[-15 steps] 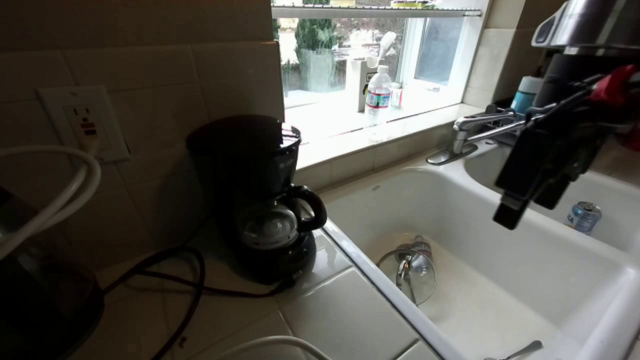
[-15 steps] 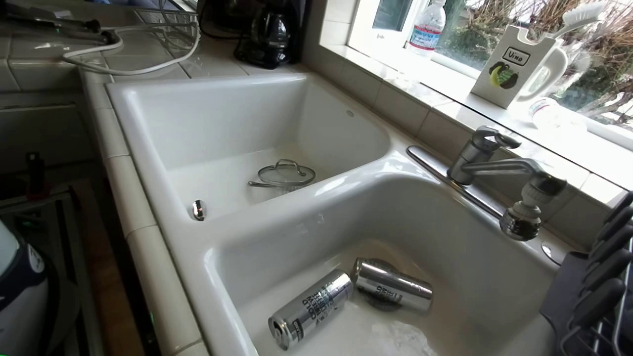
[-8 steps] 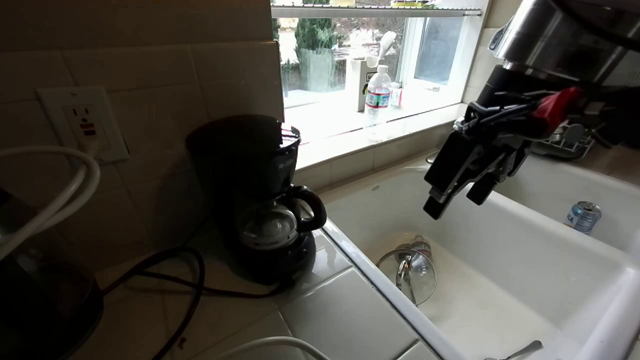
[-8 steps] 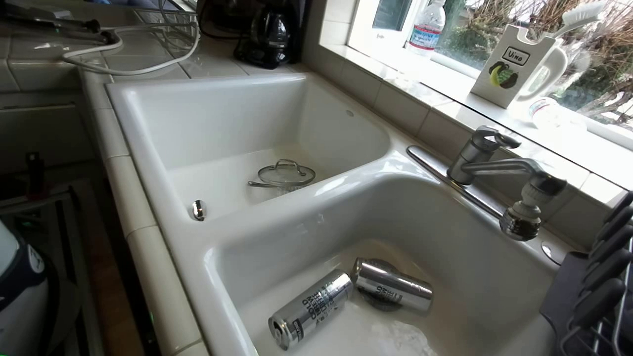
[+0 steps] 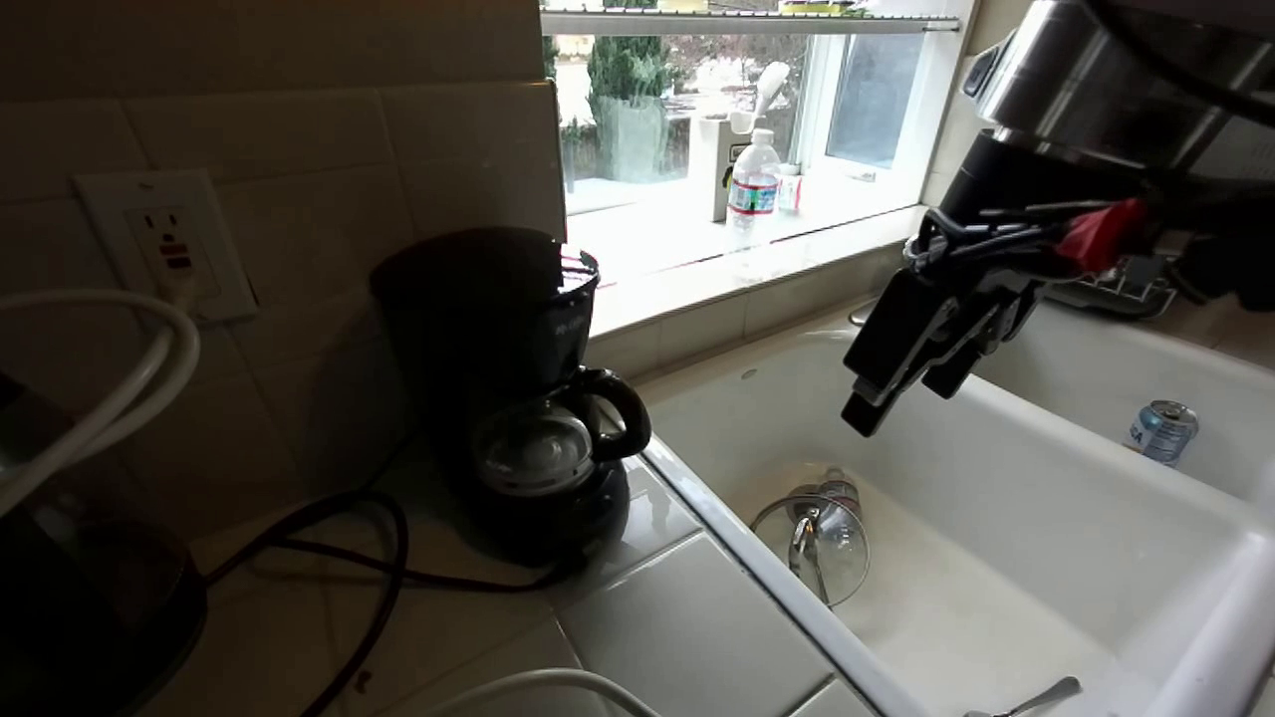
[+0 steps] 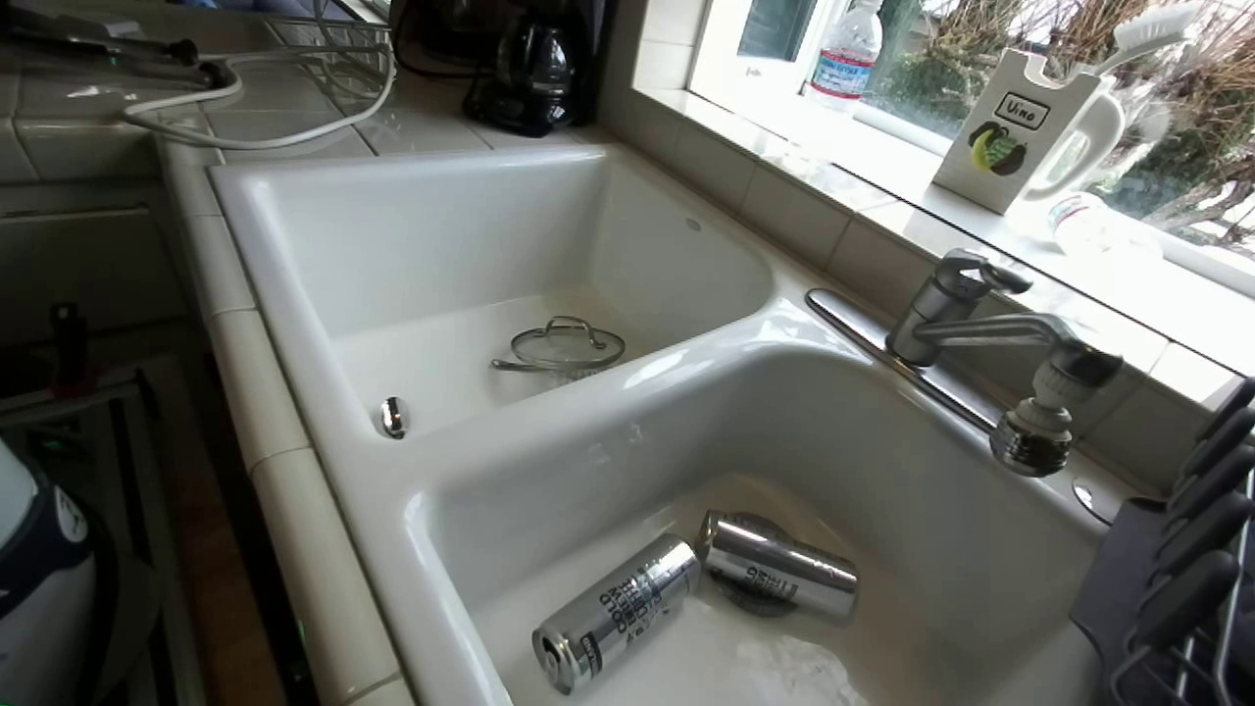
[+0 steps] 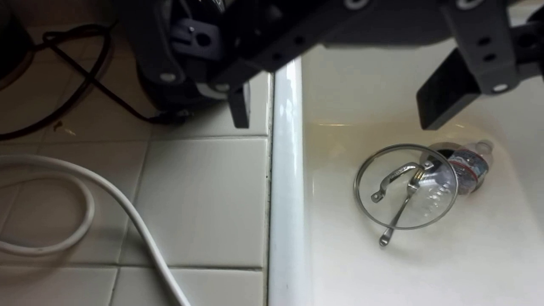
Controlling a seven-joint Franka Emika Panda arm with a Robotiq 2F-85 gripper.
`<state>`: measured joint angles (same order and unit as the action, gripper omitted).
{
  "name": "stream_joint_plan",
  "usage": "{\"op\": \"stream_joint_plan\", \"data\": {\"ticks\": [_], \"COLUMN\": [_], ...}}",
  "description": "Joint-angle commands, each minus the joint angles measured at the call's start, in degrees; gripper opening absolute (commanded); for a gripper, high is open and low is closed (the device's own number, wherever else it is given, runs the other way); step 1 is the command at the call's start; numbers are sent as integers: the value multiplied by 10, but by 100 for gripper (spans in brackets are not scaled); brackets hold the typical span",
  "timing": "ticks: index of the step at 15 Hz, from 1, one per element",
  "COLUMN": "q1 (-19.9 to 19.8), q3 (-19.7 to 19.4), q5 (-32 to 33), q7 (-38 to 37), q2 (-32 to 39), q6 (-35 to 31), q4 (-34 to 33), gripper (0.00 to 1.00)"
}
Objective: Press a button on the coffeemaker.
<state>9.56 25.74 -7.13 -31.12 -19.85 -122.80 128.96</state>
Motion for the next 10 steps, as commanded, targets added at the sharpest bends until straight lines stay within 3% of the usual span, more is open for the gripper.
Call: {"op": "stream_joint_plan", "data": {"ticks": [1, 4, 5, 6, 10], "q1": [12, 23, 28, 31, 50], "q3": [6, 7, 6, 5, -1], "q5": [63, 97, 100, 115, 174], "q7": [24, 12, 5, -3, -47], "q2": [69, 118, 132, 146, 203], "q6": [-30, -86, -114, -135, -216], "q4": [-28, -31, -28, -25, -21], "gripper": [100, 100, 75, 75, 42]}}
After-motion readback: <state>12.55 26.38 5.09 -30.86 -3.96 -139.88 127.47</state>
